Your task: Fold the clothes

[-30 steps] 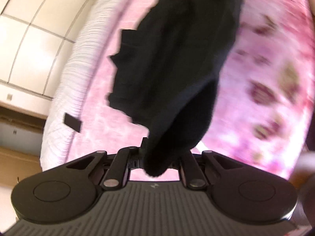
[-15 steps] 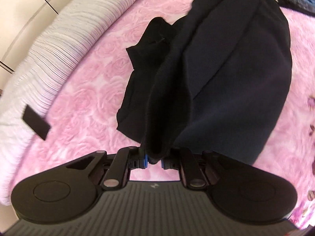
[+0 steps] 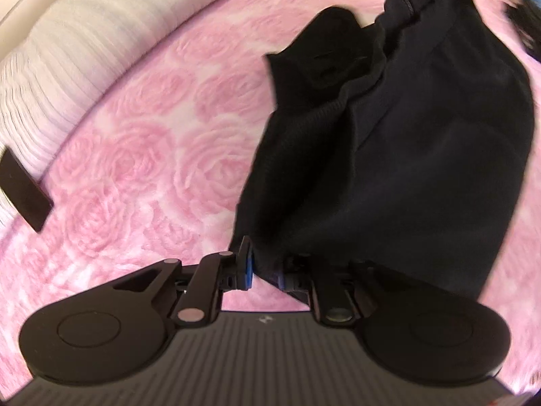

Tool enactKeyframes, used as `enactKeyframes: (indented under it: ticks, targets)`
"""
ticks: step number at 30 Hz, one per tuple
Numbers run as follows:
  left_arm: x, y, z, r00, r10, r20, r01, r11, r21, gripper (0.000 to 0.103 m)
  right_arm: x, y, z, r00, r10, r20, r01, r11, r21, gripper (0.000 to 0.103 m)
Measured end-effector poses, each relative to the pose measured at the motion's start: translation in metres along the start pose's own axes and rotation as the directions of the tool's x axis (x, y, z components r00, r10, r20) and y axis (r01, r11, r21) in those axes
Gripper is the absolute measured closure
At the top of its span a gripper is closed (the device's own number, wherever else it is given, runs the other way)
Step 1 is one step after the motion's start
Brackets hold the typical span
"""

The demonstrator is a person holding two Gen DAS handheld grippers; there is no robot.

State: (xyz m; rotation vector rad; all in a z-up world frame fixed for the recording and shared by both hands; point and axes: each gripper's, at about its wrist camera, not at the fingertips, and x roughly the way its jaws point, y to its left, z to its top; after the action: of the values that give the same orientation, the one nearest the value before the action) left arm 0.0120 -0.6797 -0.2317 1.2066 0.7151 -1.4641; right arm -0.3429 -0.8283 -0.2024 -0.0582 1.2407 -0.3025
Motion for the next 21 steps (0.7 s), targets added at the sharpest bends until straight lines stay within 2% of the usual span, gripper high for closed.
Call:
enactKeyframes:
  ticks: [1, 2, 5, 7, 10, 14, 17, 21]
  targets:
    - [0.012, 0.005, 0.002, 1.000, 0.021, -0.012, -0.021, 0.999, -0.041, 0.074, 0.011, -0.006, -0.002, 1.000, -0.016, 0.010, 0.016, 0.999, 0.043, 0.060]
    - [0.023, 0.010, 0.003, 0.999, 0.042, -0.021, -0.044, 0.995, -0.090, 0.071, 0.020, -0.011, -0.004, 0.999, -0.038, 0.026, 0.035, 0.995, 0.091, 0.054]
    - [0.043, 0.019, -0.004, 0.996, 0.084, -0.035, -0.090, 0.977, -0.195, 0.070, 0.038, -0.027, -0.019, 0.997, -0.041, 0.063, 0.022, 0.961, 0.277, 0.057]
    - [0.047, 0.019, -0.012, 0.996, 0.089, -0.023, -0.091, 0.969, -0.228, 0.068, 0.044, -0.031, -0.035, 0.996, -0.032, 0.080, 0.000, 0.931, 0.366, 0.053]
    - [0.046, 0.022, -0.024, 0.998, 0.053, 0.027, -0.042, 0.953, -0.301, 0.068, 0.047, -0.035, -0.065, 0.995, -0.001, 0.104, -0.050, 0.871, 0.489, 0.051]
    - [0.051, 0.034, -0.030, 0.998, 0.003, 0.068, 0.025, 0.916, -0.400, 0.068, 0.056, -0.044, -0.096, 0.988, 0.049, 0.147, -0.129, 0.785, 0.606, 0.051]
    - [0.057, 0.044, -0.028, 0.995, -0.028, 0.093, 0.067, 0.890, -0.452, 0.069, 0.063, -0.046, -0.104, 0.984, 0.063, 0.165, -0.156, 0.747, 0.647, 0.051]
    - [0.058, 0.053, -0.025, 0.986, -0.106, 0.126, 0.155, 0.857, -0.492, 0.069, 0.071, -0.053, -0.101, 0.980, 0.065, 0.187, -0.177, 0.719, 0.672, 0.051]
